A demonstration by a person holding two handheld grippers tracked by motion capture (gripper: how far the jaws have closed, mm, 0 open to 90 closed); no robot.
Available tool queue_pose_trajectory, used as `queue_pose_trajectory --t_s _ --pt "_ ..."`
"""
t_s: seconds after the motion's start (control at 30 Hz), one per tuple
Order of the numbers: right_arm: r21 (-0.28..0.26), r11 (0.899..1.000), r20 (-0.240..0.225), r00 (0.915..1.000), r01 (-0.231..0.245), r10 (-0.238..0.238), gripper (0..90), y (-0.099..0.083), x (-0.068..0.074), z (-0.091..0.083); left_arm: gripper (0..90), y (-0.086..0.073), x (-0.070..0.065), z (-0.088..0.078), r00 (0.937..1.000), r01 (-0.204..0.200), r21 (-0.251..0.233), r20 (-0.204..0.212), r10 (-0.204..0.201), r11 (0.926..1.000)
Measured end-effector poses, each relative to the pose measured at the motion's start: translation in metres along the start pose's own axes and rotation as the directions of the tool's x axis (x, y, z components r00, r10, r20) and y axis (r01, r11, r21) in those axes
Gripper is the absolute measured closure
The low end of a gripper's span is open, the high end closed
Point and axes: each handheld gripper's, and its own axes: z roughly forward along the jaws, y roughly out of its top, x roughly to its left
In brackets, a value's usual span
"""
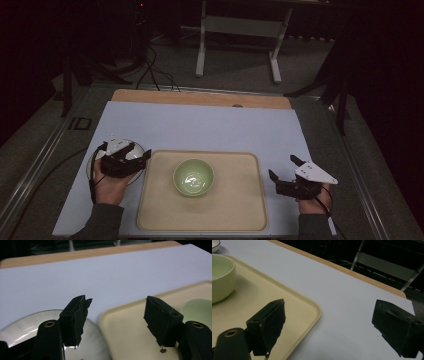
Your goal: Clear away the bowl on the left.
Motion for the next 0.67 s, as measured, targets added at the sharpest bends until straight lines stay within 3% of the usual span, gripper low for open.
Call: queue_pose_trajectory --t_s 0.13,0.3,0.53,0.67 --pt "0.003 1.000 -0.003 1.0000 0.002 -0.002 11.0 0.000 0.000 0.000 34.7 -0.002 0.014 -0.008 0.9992 0.011 -0.014 -0.038 -0.011 0.9998" --pt "0.006 1.000 -0.004 1.0000 0.005 -0.005 11.0 0.000 0.000 0.001 34.9 -0.006 0.026 -0.015 0.9972 -0.021 -0.024 -0.072 0.019 0.9995" --pt "0.007 1.000 -0.002 1.0000 0.004 -0.004 11.0 0.000 0.000 0.001 34.7 -0.010 0.029 -0.017 0.9944 -0.051 -0.021 -0.094 0.048 0.9985" --pt "0.007 1.000 0.000 1.0000 -0.003 0.003 11.0 -0.001 -0.001 0.000 34.4 -0.013 0.030 -0.017 0.9940 -0.047 -0.026 -0.101 0.044 0.9986"
